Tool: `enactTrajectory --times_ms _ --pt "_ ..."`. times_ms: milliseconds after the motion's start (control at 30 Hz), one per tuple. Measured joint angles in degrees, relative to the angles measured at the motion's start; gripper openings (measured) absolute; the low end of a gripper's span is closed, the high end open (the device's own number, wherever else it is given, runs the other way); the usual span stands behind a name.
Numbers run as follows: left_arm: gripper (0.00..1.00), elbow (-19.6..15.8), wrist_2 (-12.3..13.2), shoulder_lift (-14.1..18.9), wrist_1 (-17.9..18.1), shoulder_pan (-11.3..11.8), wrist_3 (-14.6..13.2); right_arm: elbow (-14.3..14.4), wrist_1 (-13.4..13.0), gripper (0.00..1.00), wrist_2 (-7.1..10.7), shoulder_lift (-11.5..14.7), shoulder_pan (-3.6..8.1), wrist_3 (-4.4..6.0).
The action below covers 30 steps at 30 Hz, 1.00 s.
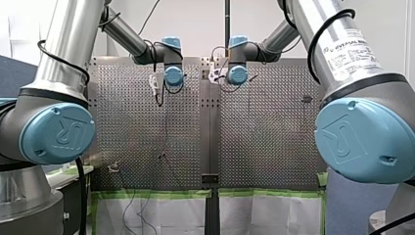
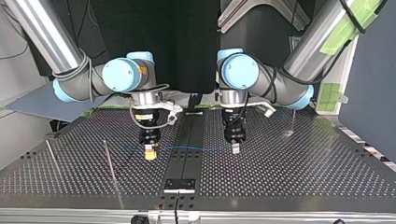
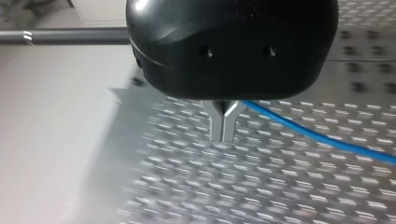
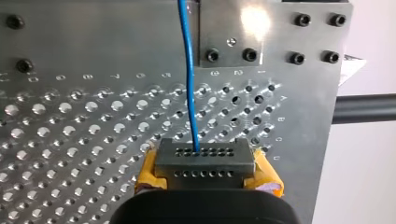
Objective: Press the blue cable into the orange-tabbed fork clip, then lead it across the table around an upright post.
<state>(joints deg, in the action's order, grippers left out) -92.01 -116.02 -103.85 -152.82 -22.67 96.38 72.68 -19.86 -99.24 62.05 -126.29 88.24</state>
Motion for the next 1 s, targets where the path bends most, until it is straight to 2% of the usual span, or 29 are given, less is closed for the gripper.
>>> enactTrajectory --times_ms 133,433,667,1000 --pt "0.01 1.7 1.1 1.2 -0.6 -0.3 -0.2 -0.9 1.3 0.00 -0.38 0.4 0.02 0.09" --pt "0.01 5.0 4.8 1.4 -2.3 -0.9 -0.2 -3.2 3.6 0.00 -1.01 1.8 0.16 0.02" --pt "0.01 6.9 5.2 1.4 -3.9 -1.0 -0.2 -4.7 5.7 0.00 -1.78 2.8 0.54 -0.03" --pt "0.01 10.3 6.2 1.2 -6.9 -2.0 -0.3 -5.0 7.5 0.00 -3.12 4.2 1.25 -0.09"
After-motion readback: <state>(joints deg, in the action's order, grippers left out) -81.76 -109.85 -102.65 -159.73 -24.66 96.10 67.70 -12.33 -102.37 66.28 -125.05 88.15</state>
